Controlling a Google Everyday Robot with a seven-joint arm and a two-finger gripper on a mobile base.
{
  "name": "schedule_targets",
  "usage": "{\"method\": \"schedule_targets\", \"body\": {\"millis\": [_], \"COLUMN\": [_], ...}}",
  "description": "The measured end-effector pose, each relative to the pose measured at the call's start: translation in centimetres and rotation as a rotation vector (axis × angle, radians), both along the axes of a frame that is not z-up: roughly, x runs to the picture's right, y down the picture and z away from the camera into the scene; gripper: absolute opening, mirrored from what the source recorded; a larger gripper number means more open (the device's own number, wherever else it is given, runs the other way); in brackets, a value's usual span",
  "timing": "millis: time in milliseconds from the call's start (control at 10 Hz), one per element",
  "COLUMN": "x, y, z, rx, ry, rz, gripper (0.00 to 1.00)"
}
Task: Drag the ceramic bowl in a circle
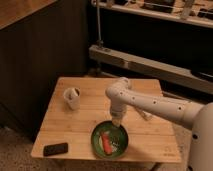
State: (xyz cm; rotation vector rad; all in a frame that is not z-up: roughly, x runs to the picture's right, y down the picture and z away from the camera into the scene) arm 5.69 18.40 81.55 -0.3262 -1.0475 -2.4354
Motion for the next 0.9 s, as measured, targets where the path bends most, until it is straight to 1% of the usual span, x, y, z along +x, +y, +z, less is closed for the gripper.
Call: {"method": "schedule_targets", "body": {"millis": [100,300,500,700,900], "x": [-1.5,-2.7,-4.9,-5.0,-3.1], "y": [-0.4,-1.9,-3.5,-4.7,-5.7], "z": [0.2,1.1,1.9,3.0,4.1], "rx": [-0.003,0.011,0.02,0.014,-0.002], "ry": [-0.006,-0.003,-0.018,-0.009,0.001], "rz": [-0.011,-0.019,-0.04,-0.032,-0.013], "gripper": [0.01,0.01,0.01,0.01,0.01]}}
